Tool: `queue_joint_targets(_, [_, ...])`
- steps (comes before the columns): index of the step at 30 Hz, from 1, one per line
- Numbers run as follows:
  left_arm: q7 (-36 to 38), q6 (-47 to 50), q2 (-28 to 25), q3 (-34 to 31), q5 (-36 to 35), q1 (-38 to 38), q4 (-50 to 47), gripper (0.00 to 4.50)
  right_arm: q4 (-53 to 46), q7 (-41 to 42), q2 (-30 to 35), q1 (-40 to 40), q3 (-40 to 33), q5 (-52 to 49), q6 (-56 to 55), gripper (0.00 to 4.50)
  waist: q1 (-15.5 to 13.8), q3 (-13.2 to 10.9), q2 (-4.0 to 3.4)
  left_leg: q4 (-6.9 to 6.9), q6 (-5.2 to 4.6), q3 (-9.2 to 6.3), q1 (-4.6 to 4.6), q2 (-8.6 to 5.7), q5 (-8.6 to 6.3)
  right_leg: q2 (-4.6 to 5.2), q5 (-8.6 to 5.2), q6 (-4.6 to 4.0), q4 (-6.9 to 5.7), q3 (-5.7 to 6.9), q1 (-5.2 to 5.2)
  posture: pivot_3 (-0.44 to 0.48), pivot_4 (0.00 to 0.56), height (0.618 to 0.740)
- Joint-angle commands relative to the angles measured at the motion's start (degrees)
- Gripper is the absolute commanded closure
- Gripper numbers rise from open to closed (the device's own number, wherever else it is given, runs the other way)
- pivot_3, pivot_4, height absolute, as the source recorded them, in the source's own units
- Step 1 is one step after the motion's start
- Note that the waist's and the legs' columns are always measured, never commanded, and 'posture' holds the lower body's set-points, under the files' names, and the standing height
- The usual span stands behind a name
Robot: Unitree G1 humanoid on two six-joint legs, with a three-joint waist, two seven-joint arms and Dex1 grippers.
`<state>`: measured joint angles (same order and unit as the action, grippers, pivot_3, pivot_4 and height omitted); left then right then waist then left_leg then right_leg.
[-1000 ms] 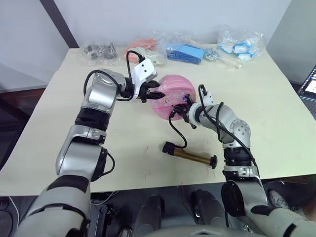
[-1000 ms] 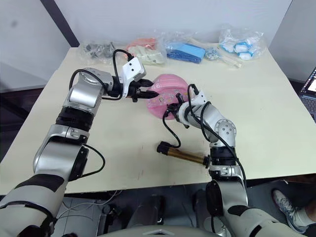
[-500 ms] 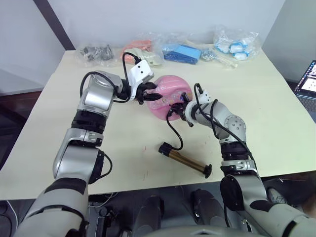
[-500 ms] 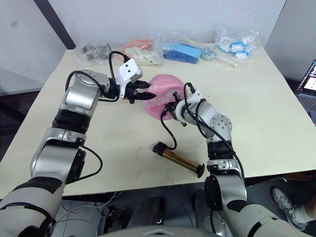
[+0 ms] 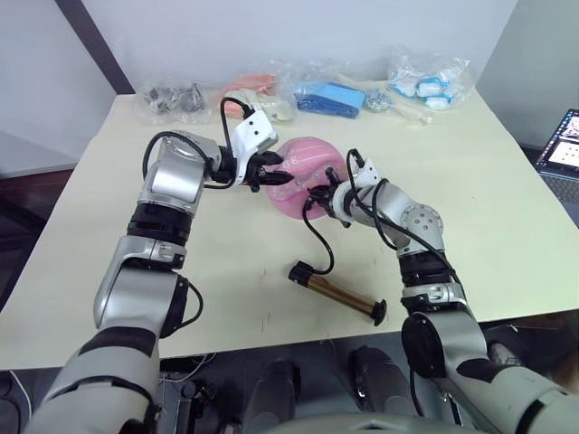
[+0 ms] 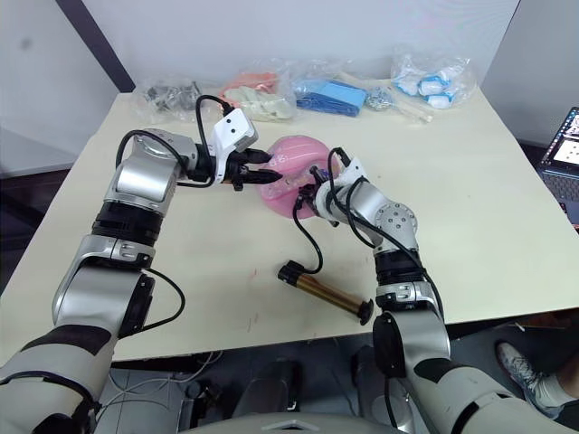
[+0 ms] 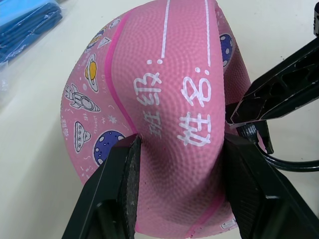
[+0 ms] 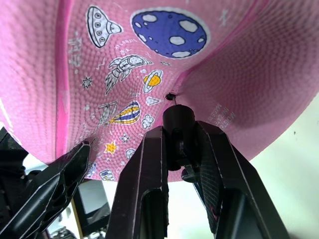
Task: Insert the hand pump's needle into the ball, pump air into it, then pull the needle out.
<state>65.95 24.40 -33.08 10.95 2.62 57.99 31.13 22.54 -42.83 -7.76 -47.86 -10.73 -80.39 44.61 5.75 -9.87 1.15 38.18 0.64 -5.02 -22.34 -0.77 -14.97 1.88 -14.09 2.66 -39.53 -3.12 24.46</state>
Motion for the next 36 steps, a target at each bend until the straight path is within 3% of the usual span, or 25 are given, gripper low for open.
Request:
queue_joint_targets(1, [3.0,0.4,1.1,2.2,-0.7,-1.6,0.7,2.13,1.6,2.8,-2.7,-2.6,0.5,5.8,-1.2,4.19,0.0,0.0,0.00,-0.02,0.00,0.01,0.04,0.01,0.00,-0.01,0.00,0.00,-0.01,-0.04,-0.01,0.000,0.150,0.740])
queue_joint_targets(8, [3.3,0.7,1.0,2.1,-0.5,-1.4,2.3,2.13,2.4,7.2,-2.0,-3.6,1.4,11.6,0.8,4.19,0.0,0.0,0.00,-0.22,-0.01,0.05,0.55,0.04,-0.01,-0.06,-0.02,0.00,0.10,-0.17,-0.41,0.000,0.150,0.740])
queue_joint_targets(24, [4.2,-2.9,1.2,2.8,0.7,-0.4,8.8,2.13,3.3,13.6,-0.8,-5.6,0.2,22.1,8.2,4.19,0.1,0.1,-0.05,-0.26,-0.01,0.01,0.63,0.05,-0.01,-0.06,-0.02,0.00,0.12,-0.17,-0.49,0.000,0.150,0.740])
queue_joint_targets(36, [6.2,-1.5,1.0,3.2,0.4,-0.8,8.0,2.13,4.5,18.0,-2.5,-6.6,-3.6,26.6,7.4,4.19,0.1,0.2,-0.08,-0.34,-0.01,0.01,0.67,0.05,-0.01,-0.06,-0.02,0.01,0.16,-0.19,-0.51,0.000,0.150,0.740])
